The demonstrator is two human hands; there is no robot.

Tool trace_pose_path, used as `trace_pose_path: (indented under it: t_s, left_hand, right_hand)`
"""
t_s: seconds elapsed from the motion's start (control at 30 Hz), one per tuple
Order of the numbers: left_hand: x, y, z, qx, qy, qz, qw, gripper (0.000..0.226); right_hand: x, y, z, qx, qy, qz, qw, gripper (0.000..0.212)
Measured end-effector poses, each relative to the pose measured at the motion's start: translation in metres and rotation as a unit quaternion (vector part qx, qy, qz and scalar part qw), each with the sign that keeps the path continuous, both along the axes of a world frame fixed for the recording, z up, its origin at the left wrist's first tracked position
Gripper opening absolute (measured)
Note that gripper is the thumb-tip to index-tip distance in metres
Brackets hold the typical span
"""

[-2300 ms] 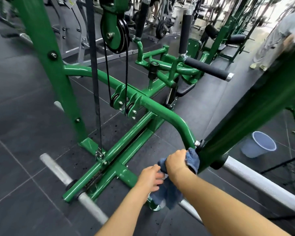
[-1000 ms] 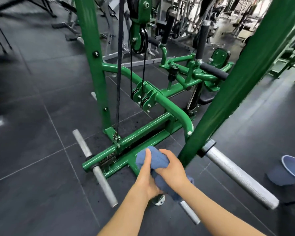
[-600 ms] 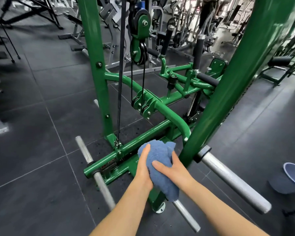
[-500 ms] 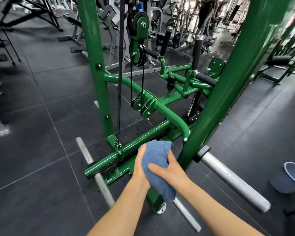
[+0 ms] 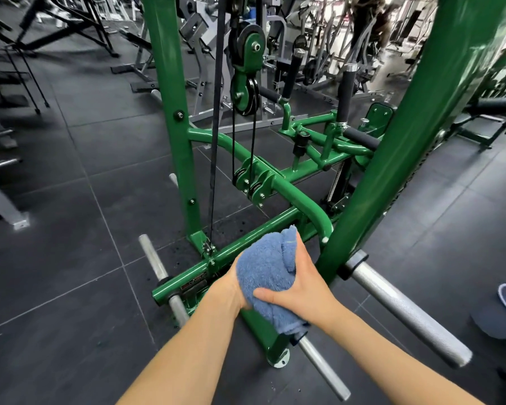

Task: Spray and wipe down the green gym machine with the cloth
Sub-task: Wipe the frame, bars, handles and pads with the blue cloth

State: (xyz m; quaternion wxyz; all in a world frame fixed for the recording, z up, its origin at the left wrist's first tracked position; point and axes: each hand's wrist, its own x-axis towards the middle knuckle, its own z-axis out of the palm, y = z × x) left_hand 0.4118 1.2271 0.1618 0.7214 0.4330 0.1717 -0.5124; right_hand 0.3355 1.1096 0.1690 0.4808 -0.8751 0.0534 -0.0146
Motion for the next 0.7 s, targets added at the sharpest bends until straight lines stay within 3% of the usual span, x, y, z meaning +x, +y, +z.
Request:
trace_pose_path:
  t_s: [0.1,0.17,0.23,0.3,0.33,0.5,0.7]
  left_hand:
    - [0.001,-0.005,0.006,0.027,0.006,-0.045,0.999,0.031]
    - [0.002,-0.012,0.003,0.124,-0.045,-0.054,0.99,0.036]
    - [-0.002,-0.014,-0.002,0.238,-0.107,-0.002,0.965,0.044]
    - [-0.006,-0.018,-0.012,0.256,-0.115,0.038,0.959,0.049]
    - [-0.009,-0.022,-0.017,0.248,-0.106,0.043,0.962,0.047]
    - [-0.018,-0.049,-0.04,0.249,-0.13,0.015,0.96,0.023]
    - [-0.022,-0.059,-0.119,0.249,-0.091,-0.003,0.964,0.013]
  right_hand:
    - [0.0,-0.005,0.009,-0.066,0.006,-0.01,0.998,0.117]
    - [-0.001,-0.019,0.024,-0.225,-0.035,0.001,0.974,0.101]
    - [0.003,-0.034,0.039,-0.437,-0.131,0.047,0.889,0.084]
    - [0.005,-0.048,0.047,-0.589,-0.161,0.084,0.788,0.07]
    - [0.004,-0.055,0.045,-0.629,-0.162,0.094,0.754,0.064]
    - [0.007,-0.083,-0.007,-0.706,-0.125,0.138,0.683,0.038]
    - [0.034,-0.079,-0.107,-0.695,-0.048,0.167,0.698,0.048]
